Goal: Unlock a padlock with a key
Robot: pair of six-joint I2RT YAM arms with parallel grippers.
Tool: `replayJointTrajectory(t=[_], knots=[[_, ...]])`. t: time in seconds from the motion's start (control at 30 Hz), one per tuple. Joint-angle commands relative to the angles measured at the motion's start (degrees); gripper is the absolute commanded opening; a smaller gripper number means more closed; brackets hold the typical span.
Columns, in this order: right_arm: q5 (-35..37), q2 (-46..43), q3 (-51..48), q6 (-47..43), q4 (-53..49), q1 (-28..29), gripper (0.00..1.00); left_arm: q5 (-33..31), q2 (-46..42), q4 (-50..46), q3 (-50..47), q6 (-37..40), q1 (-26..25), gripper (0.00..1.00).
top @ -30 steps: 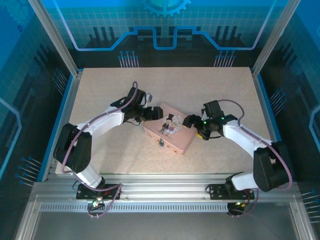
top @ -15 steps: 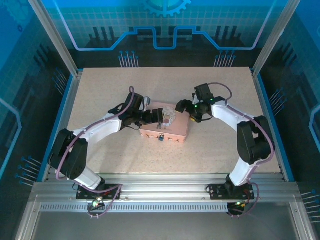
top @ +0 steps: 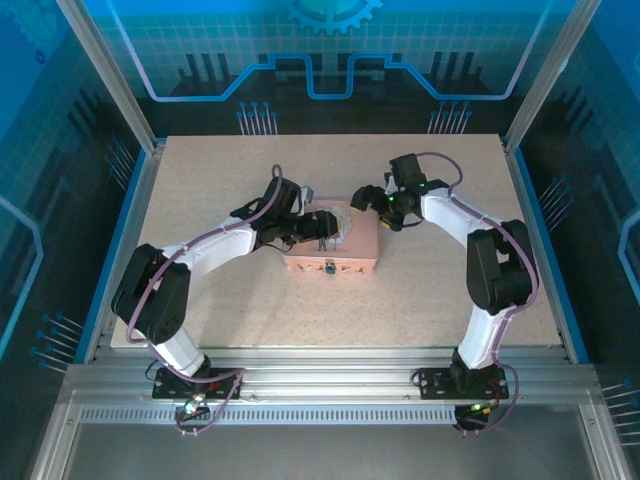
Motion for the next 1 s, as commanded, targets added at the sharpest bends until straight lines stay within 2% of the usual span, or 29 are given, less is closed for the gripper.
replayJointTrajectory(t=[0.0, 0.27, 0.53, 0.77, 0.97], knots=[[1.89, -2.00, 0.91, -1.75, -2.58, -0.75, 0.91, -1.35, -3.68, -3.72, 0.92, 0.68, -0.36, 0.86], [5.24, -8.51, -2.66, -3.88, -4.78, -1.68, 0.92, -8.51, -13.20, -10.87, -0.51, 1.44, 1.46, 0.87], [3.61, -18.23, -7.90, -9.52, -5.54, 1.17, 0.90, -16.39, -17.13, -19.47, -1.54, -1.90, 5.19, 0.83], [3.75, -25.56, -10.91, -15.22, -5.82, 8.51, 0.89, -19.00, -14.13, -21.12, -2.18, -7.10, 8.46, 0.76], [2.96, -29.48, -13.10, -17.79, -2.93, 15.55, 0.82, -18.98, -6.32, -20.52, 0.38, -9.39, 10.18, 0.70]])
